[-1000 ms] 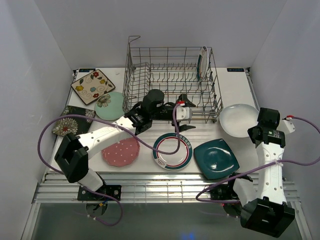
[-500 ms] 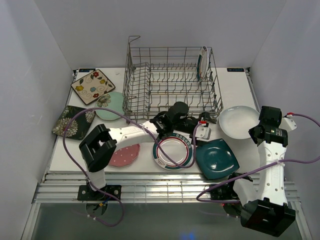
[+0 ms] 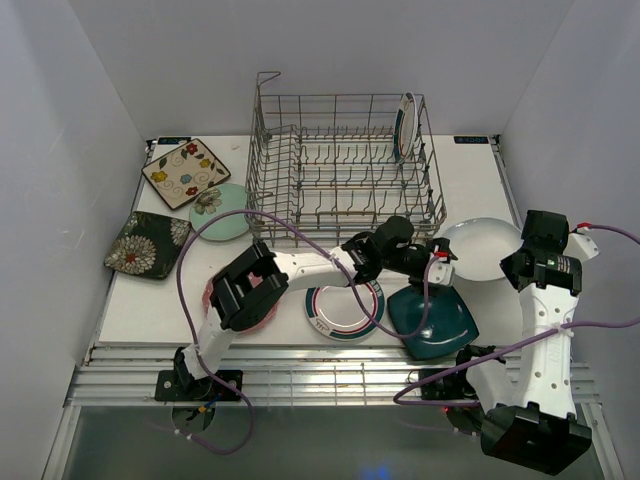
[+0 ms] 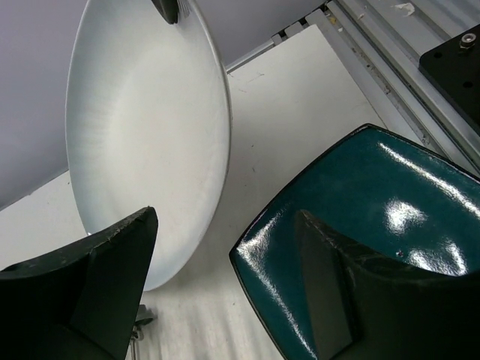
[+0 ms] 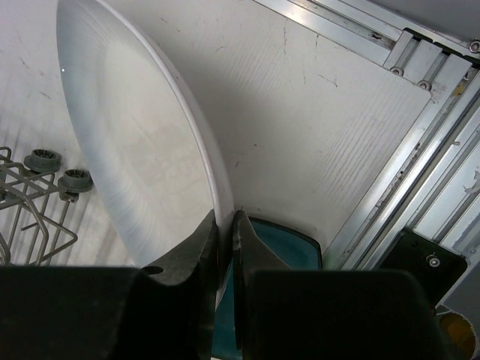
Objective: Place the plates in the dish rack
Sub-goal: Pick up the plate at the center of the board.
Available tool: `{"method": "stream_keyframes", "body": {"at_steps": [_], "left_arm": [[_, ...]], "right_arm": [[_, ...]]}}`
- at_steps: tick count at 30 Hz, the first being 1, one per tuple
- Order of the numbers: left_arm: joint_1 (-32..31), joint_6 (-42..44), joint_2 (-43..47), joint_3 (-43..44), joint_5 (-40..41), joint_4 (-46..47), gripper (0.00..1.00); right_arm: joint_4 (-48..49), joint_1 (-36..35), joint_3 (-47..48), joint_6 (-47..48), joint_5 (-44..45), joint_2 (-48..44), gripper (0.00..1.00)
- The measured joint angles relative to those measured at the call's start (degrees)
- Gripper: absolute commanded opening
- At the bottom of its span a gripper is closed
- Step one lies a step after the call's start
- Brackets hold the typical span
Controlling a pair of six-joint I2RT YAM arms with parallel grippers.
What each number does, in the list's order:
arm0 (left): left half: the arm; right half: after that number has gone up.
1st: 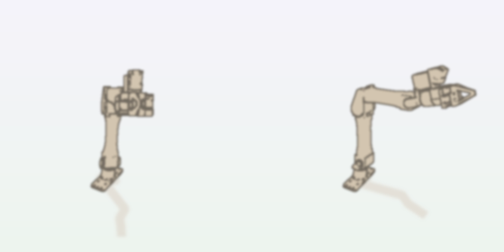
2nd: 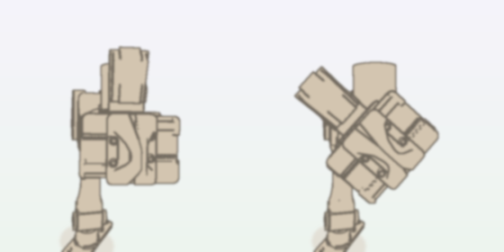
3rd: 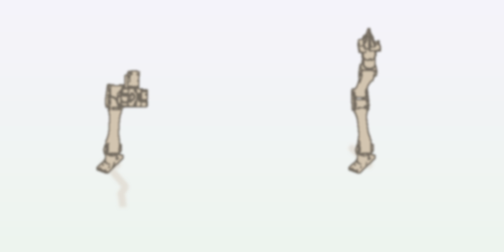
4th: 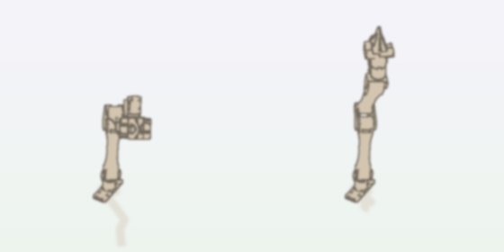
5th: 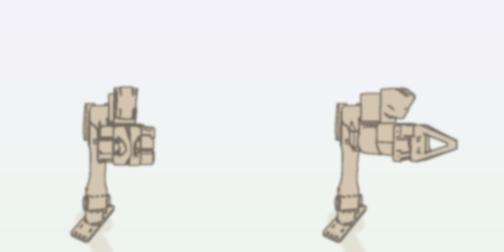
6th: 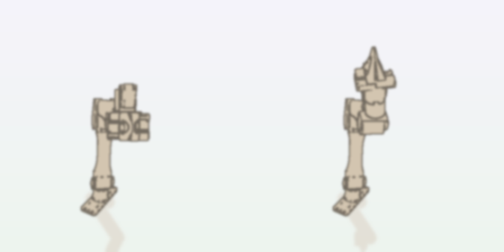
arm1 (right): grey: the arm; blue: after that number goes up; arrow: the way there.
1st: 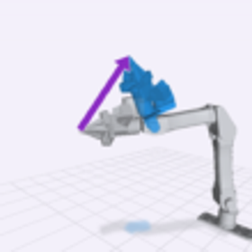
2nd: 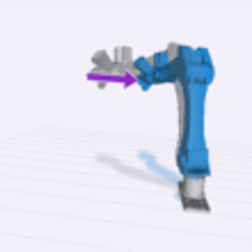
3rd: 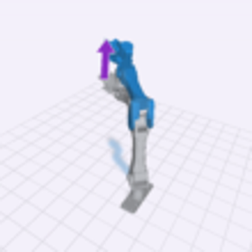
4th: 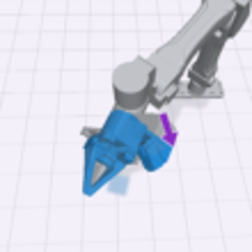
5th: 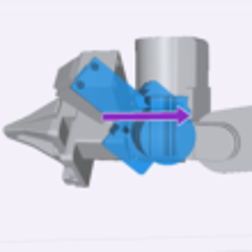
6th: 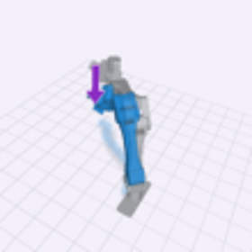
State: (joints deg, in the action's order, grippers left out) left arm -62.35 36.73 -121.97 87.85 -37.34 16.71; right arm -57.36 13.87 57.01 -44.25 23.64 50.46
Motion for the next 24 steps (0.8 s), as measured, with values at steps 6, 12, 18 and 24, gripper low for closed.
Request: {"method": "stream_keyframes", "body": {"at_steps": [6, 12, 18, 24], "left_arm": [[-1.9, 1.8, -2.8, 2.3, 2.3, 0.1, 0.78], [-3.4, 2.8, -3.5, 3.8, 4.0, 0.1, 0.64], [-4.3, 3.3, -5.4, 7.2, 6.6, 0.6, 0.58], [-4.5, 3.3, -8.1, 8.0, 7.5, 0.8, 0.55]], "right_arm": [[-1.3, 0.0, 0.5, 0.4, 0.0, -0.4, 0.08], [-2.1, 0.0, 0.6, 1.1, 0.1, -1.1, 0.08], [-2.3, 0.0, 0.6, 1.2, 0.0, -1.4, 0.08], [-2.4, 0.0, 0.6, 1.2, 0.2, -1.4, 0.08]]}}
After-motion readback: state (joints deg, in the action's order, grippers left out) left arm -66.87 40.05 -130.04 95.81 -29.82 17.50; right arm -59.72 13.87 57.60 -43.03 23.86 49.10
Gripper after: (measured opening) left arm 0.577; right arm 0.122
